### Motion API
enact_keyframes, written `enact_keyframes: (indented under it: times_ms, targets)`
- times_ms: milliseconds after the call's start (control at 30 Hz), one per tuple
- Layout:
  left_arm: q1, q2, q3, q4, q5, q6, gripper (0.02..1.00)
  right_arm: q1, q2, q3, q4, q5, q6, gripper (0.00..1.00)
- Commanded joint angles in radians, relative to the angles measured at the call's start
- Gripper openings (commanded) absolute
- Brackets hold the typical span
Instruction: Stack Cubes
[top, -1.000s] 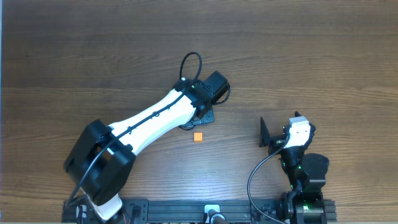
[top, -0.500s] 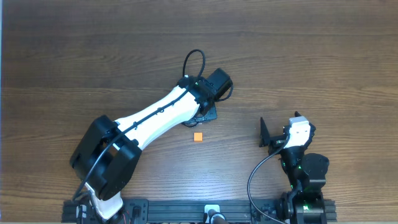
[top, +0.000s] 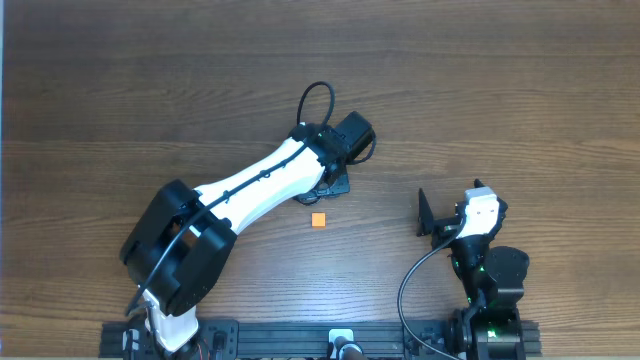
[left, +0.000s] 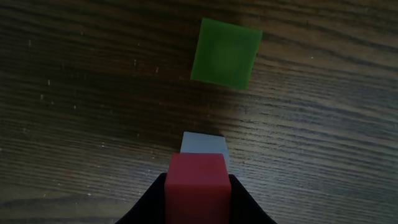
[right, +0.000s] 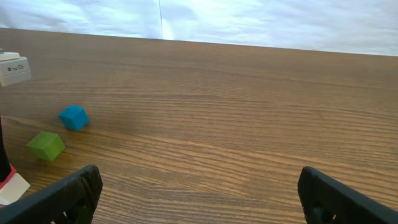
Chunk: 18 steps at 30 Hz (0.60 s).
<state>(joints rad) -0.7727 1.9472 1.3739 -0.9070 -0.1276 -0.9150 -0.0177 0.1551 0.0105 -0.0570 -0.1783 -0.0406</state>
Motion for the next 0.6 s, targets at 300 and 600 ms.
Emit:
enact_keyframes:
  times_ms: [300,600]
  targets:
    - [-0.009,0.014,0.019,0.003,0.003,0.023,0.04,0.004,-0.006,-0.005,-0.003,-0.005,0.002,0.991]
    - [-0.011,0.014,0.019,0.002,0.003,0.034,0.148,0.004,-0.006,-0.005,-0.003,-0.005,0.002,0.993]
